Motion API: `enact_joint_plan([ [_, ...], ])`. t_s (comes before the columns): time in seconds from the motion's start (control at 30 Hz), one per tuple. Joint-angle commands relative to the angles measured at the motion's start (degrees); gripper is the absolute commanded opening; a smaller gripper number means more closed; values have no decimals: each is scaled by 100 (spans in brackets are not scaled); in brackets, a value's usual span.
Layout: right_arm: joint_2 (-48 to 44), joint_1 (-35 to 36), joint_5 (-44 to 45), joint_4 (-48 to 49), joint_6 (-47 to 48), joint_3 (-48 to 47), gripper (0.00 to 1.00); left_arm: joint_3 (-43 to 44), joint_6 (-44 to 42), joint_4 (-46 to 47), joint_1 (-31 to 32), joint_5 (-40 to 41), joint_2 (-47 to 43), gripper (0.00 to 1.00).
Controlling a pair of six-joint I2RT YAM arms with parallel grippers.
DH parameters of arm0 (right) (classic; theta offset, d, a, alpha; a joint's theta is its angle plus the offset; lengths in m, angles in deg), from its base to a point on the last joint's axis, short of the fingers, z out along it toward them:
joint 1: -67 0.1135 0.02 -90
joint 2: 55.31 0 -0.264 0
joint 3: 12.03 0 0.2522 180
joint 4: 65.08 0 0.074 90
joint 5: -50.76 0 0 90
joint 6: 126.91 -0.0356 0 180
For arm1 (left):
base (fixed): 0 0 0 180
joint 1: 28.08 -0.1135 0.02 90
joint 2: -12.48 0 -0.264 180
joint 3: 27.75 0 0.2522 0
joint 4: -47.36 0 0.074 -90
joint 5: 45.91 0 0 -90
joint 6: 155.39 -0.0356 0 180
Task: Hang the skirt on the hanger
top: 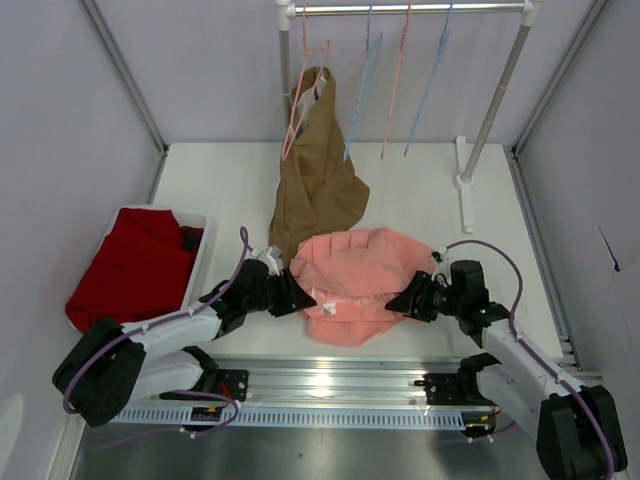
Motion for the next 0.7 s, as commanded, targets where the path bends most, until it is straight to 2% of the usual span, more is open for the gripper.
enact_joint_plan([
  [0.0, -336, 145, 893, -1288, 440, -418, 51, 348, -492, -770, 49, 210, -267, 46],
  [0.3, -530, 654, 2081, -2608, 450, -1323, 67, 779, -940, -1983, 146, 246, -724, 56],
  [0.5, -486, 1015, 2669, -2820, 151, -1517, 73, 1131, -1415, -2668, 146, 0, -1005, 64],
  [0.67, -565, 1121, 3109, -3101, 106, -1903, 76, 1341, -1767, -3029, 146, -308, -1181, 65],
])
